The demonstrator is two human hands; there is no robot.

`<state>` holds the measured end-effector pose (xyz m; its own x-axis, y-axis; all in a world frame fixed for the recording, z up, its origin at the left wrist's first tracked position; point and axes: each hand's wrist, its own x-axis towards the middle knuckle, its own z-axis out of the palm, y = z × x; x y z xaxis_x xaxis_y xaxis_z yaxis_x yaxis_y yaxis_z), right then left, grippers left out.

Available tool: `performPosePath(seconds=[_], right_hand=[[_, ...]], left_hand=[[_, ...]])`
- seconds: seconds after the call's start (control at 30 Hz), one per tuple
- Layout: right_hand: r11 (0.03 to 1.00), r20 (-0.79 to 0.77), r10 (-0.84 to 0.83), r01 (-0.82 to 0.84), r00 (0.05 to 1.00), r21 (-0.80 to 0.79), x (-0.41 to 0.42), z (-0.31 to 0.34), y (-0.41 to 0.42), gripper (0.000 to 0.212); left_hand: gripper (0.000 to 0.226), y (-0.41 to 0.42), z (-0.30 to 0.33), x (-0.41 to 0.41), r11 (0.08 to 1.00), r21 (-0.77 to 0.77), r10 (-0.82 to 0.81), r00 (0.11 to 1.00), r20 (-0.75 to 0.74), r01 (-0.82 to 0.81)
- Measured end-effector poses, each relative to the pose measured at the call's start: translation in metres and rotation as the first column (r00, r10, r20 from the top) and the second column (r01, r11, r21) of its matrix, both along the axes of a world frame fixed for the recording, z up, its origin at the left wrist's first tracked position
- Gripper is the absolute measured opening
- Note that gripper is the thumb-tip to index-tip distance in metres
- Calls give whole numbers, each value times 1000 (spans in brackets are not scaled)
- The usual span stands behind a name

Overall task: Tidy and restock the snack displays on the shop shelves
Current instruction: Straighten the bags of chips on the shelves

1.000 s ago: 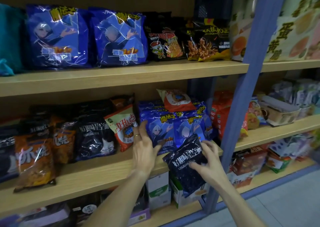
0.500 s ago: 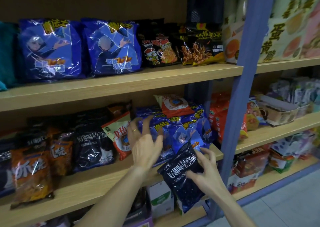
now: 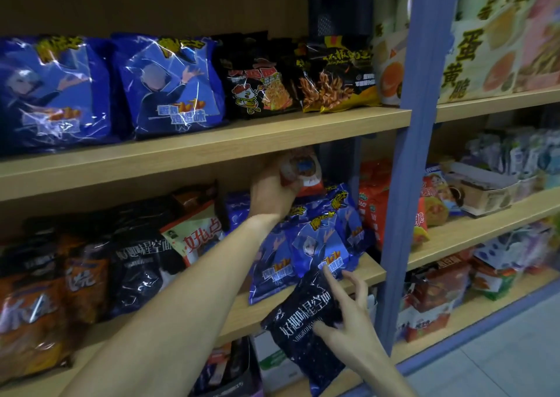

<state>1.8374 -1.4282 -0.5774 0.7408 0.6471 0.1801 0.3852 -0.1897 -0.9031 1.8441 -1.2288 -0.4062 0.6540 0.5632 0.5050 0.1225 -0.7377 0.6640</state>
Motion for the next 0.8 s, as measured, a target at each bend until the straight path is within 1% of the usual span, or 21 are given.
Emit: performPosePath(seconds=[0.07,0.1,0.17,0.23,0.3,0.37,0.4,0.43,0.47,0.5,0.53,0.57,0.6,0.67,0.7,0.77,0.8], right_hand=[[1000,20,-11,11,1000,-3,-3,-2,1,99],[1000,9,-14,14,1000,10,-3,-2,1,99],[999,-28,-2,3,1000,42,-2,-2,1,93],[996,-59,3,3,998,94,1,-3,0,83],[991,-75,-8,18,997,130,6,-4,0,71],[983,-124,-43,64,991,174,9,-3,1,58],[977,-166,-66,98,984,191,11,-2,2,53],[967,-200,-91,134,976,215,13,-2,7,49],[957,-232,-118,173,965,231,12,-1,11,49],[946,-260,-147,213,954,246,10,0,15,57],[939,-266,-167,235,949,250,9,0,20,70],[930,-278,-173,250,945,268,8,1,25,79],[921,-279,-190,270,941,281,6,4,28,78],[912,-289,-208,292,934,289,3,9,32,65],[906,-314,-198,296,929,303,2,10,32,63],[903,-303,-209,302,930,307,1,9,32,63],[898,-283,-242,325,928,298,-2,10,32,62]], left_hand=[[27,-6,-2,-20,997,-70,23,996,89,-17],[28,-9,-4,-32,997,-76,28,989,143,-17],[38,-13,-10,-62,991,-136,45,973,226,-14],[37,-14,-22,-100,985,-172,59,967,248,-16],[28,-2,-43,-136,989,-128,107,962,252,-76],[28,16,-66,-166,989,-56,149,965,216,-140],[29,22,-76,-178,987,-48,160,967,197,-154],[30,25,-85,-189,986,-72,160,969,187,-149],[30,27,-92,-197,985,-101,155,972,174,-139],[31,29,-98,-204,984,-117,148,978,149,-132],[33,30,-105,-210,983,-116,153,982,110,-140],[33,31,-111,-215,980,-114,167,985,49,-160],[31,34,-116,-218,976,-117,183,983,-15,-183],[27,38,-124,-224,967,-133,201,972,-122,-217],[26,38,-127,-228,964,-136,207,964,-166,-230],[31,37,-133,-231,957,-105,244,947,-209,-269],[35,34,-133,-233,954,-77,272,942,-195,-291]])
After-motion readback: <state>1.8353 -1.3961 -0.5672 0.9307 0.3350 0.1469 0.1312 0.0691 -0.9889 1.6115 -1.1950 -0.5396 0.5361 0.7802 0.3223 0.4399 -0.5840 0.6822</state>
